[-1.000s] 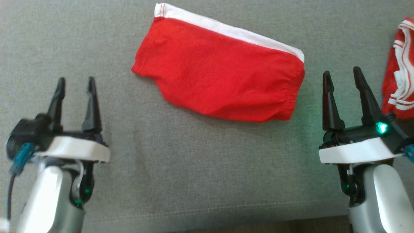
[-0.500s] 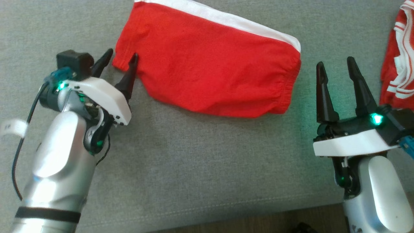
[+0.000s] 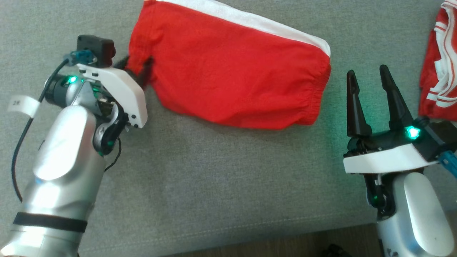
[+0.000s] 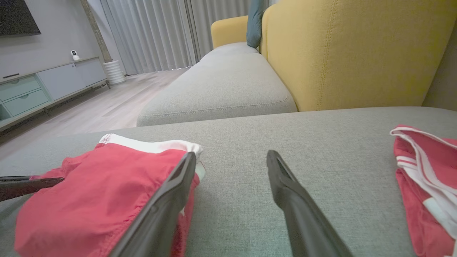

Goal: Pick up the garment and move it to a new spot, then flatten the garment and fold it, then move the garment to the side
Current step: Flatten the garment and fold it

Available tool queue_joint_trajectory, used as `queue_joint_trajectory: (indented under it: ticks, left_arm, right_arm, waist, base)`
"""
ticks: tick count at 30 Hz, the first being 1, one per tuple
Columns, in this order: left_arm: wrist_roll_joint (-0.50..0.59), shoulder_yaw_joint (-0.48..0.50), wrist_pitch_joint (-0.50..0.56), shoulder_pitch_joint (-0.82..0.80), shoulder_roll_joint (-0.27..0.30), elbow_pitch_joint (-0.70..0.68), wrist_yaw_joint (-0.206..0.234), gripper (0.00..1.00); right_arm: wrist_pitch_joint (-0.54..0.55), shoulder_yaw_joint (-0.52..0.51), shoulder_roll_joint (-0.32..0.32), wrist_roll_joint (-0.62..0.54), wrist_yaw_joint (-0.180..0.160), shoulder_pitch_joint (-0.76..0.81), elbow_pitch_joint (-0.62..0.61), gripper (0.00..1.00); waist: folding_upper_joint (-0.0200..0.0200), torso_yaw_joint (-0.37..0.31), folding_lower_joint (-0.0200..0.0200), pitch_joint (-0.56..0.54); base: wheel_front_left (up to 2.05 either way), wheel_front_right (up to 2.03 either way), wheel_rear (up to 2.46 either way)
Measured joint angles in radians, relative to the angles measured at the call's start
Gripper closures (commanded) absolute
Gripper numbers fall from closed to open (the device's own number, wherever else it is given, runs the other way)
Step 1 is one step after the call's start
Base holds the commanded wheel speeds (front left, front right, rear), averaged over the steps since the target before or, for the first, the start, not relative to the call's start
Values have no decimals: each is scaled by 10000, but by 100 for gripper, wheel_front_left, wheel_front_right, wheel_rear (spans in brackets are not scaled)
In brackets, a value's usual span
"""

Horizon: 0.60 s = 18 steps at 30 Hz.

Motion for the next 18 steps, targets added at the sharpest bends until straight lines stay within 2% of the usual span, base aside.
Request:
queue_joint_trajectory:
  ticks: [7, 11, 18]
  left_arm:
    - [117, -36, -688, 595, 21, -420, 445, 100]
    - [-161, 199, -1164, 1762, 29, -1116, 792, 100]
    - [-752, 481, -1244, 4042, 13, -2397, 1367, 100]
  right_arm:
    - [-2, -23, 0, 15, 0, -131, 81, 0]
    - [4, -155, 0, 0, 0, -86, 142, 0]
    - [343, -328, 2, -100, 0, 669, 104, 0]
  waist:
    - [0, 55, 1, -188]
    - [0, 160, 0, -475]
    - [0, 453, 0, -1175]
  base:
    - [0, 0, 0]
    - [0, 0, 0]
    - [0, 0, 0]
